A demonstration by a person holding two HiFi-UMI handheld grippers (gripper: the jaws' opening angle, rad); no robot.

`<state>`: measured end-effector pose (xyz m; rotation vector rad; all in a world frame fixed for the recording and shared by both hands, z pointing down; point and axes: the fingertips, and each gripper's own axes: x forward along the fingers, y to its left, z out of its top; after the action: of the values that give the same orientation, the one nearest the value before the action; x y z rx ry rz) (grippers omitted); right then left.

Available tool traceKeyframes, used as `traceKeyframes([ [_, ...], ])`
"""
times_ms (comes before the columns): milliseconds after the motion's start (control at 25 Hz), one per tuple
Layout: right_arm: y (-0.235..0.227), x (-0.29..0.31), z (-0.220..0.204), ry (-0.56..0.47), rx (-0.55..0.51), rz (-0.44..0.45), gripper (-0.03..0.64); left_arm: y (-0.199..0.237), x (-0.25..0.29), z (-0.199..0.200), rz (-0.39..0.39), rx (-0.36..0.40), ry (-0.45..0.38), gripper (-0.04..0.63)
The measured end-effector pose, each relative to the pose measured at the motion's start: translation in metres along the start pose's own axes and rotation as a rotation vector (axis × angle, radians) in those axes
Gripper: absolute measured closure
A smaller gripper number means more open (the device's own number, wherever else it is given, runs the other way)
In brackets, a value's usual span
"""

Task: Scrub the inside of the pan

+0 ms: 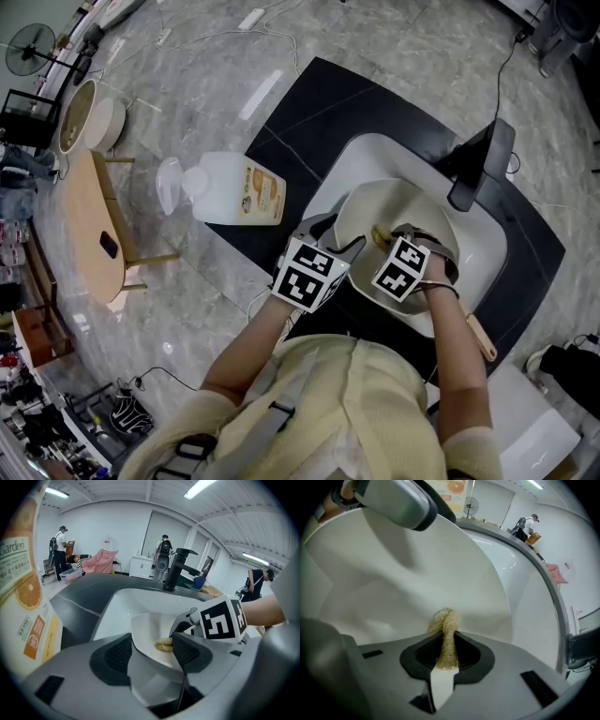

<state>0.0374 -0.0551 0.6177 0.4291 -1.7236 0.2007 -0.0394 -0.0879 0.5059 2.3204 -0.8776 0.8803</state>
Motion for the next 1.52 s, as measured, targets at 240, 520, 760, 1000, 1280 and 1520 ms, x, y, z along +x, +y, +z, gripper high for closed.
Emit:
traceKeyframes([
  [240, -0.007, 0.006, -0.018, 0.087, -0.001, -0.012, 0.54, 0.0, 0.0, 0.0, -0.001, -0.002, 0.003, 0.325],
  [520, -0.005, 0.006, -0.04, 0.19, -0.01, 0.008, 0.54, 0.0, 0.0, 0.0, 0.0, -0.003, 0.007, 0.325],
  [760, 0.004, 0.002, -0.056, 0.265, -0.02, 0.062, 0.541, 0.0, 0.001, 0.0, 0.0, -0.003, 0.007, 0.325],
  [1000, 0.016, -0.008, -0.06, 0.274, 0.003, 0.125, 0.541, 0.0, 0.0, 0.001, 0.002, -0.001, 0.004, 0.325],
  [1280, 0.028, -0.016, -0.058, 0.242, 0.03, 0.182, 0.541, 0.001, 0.001, 0.0, 0.005, -0.001, 0.004, 0.325],
  [1520, 0.035, -0.022, -0.041, 0.162, 0.045, 0.209, 0.541, 0.002, 0.001, 0.0, 0.006, -0.001, 0.003, 0.325],
])
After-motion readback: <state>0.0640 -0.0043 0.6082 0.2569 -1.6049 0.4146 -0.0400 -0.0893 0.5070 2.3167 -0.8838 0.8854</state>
